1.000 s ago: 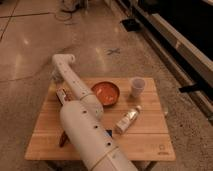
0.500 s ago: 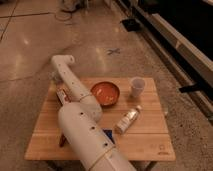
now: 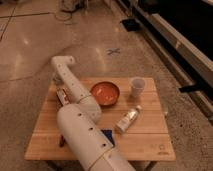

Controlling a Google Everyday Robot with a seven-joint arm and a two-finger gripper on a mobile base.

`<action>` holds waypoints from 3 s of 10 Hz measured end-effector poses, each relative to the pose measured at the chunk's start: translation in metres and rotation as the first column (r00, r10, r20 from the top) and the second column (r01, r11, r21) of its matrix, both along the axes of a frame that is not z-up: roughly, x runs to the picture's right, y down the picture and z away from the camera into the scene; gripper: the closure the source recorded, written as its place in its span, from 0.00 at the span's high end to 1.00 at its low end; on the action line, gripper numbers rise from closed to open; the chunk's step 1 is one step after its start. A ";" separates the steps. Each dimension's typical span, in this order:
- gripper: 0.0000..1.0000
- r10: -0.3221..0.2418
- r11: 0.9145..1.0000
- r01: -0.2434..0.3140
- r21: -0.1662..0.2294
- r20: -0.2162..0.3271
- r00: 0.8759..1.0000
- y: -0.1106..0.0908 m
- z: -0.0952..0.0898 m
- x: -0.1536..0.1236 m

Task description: Push the eraser across the table

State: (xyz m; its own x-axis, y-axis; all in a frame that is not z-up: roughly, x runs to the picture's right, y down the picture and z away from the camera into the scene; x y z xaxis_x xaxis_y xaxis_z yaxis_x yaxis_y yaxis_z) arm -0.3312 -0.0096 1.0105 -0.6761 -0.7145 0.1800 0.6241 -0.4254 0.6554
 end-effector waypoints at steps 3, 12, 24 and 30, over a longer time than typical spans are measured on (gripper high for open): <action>0.00 -0.003 1.000 0.003 -0.013 -0.008 1.000 0.002 0.000 0.007; 0.00 -0.011 0.996 0.007 -0.094 -0.037 0.999 0.020 -0.007 0.026; 0.00 -0.040 0.986 0.030 -0.166 -0.058 0.998 0.065 -0.034 0.070; 0.00 -0.038 0.982 0.022 -0.188 -0.081 0.996 0.092 -0.053 0.105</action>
State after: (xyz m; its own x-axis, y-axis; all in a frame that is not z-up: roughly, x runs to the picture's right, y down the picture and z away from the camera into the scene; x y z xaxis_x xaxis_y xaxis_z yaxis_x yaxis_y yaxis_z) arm -0.2259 0.0826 0.9577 -0.6736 -0.6429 0.3648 0.6688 -0.3199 0.6711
